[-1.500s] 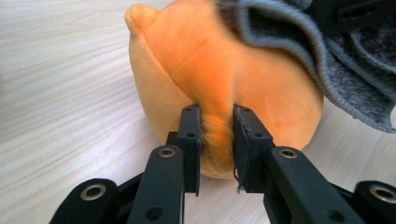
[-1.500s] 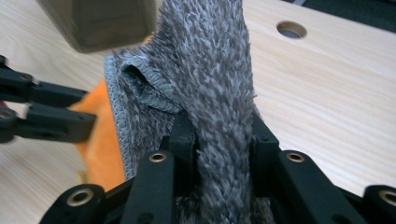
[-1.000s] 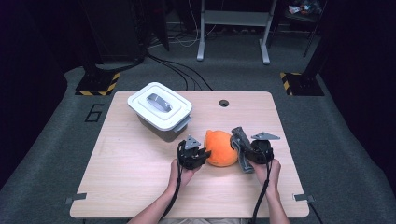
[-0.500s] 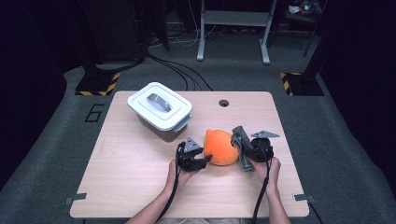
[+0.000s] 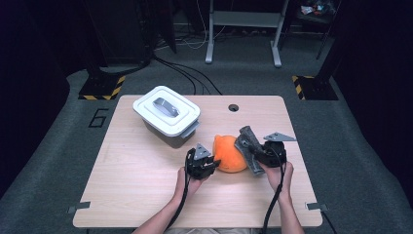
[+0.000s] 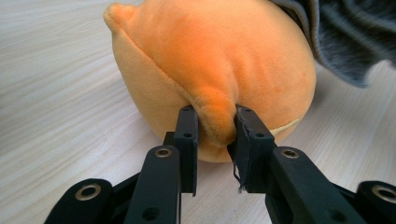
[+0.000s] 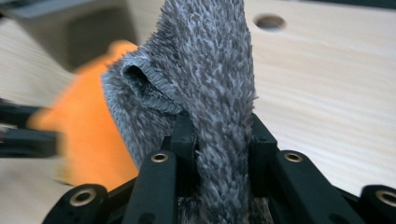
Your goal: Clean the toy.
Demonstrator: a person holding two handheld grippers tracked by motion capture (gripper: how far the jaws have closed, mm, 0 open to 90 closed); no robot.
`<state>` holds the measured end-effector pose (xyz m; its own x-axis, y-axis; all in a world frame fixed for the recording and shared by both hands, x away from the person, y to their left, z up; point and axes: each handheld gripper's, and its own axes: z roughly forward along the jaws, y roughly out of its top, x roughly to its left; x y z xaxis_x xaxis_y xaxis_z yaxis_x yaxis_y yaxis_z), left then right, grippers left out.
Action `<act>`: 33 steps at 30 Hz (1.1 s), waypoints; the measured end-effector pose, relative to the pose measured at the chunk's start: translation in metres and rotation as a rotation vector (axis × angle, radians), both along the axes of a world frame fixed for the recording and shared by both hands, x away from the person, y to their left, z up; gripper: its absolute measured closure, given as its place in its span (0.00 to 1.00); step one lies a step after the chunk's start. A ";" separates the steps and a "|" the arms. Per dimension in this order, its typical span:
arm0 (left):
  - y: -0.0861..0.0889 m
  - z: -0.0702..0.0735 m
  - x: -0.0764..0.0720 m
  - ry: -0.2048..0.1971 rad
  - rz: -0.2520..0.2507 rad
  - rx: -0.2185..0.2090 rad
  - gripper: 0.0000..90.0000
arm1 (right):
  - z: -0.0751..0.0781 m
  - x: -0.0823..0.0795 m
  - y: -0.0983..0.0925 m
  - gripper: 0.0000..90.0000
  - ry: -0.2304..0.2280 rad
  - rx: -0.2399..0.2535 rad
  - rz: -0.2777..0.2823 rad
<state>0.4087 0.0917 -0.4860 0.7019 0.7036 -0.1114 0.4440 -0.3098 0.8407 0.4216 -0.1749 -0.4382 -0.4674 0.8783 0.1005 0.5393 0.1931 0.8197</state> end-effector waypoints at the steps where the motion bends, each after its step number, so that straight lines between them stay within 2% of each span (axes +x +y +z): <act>1: 0.000 0.001 0.000 0.000 0.001 0.002 0.81 | 0.005 -0.002 0.005 0.78 -0.011 0.011 0.012; 7: -0.003 0.002 -0.001 0.005 0.006 -0.005 0.80 | 0.020 -0.005 0.038 0.77 -0.035 -0.005 0.099; 12: -0.003 0.003 0.000 0.009 0.004 -0.010 0.80 | 0.019 -0.001 0.059 0.77 -0.023 -0.041 0.133; 16: -0.003 0.003 0.000 0.009 0.001 -0.007 0.80 | 0.015 0.003 0.067 0.76 -0.018 -0.059 0.149; 19: -0.004 0.003 0.000 0.009 -0.002 -0.003 0.80 | 0.013 0.004 0.070 0.76 -0.012 -0.073 0.155; 25: -0.004 0.002 0.000 0.016 0.006 -0.012 0.80 | 0.009 0.005 0.074 0.77 -0.026 -0.144 0.147; 33: -0.004 0.002 0.000 0.021 0.010 -0.016 0.80 | 0.010 0.001 0.066 0.77 -0.034 -0.150 0.124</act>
<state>0.4088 0.0878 -0.4842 0.6924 0.7083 -0.1378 0.4648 -0.2918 0.8359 0.4226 -0.1091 -0.4286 -0.5737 0.8179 -0.0444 0.4767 0.3774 0.7939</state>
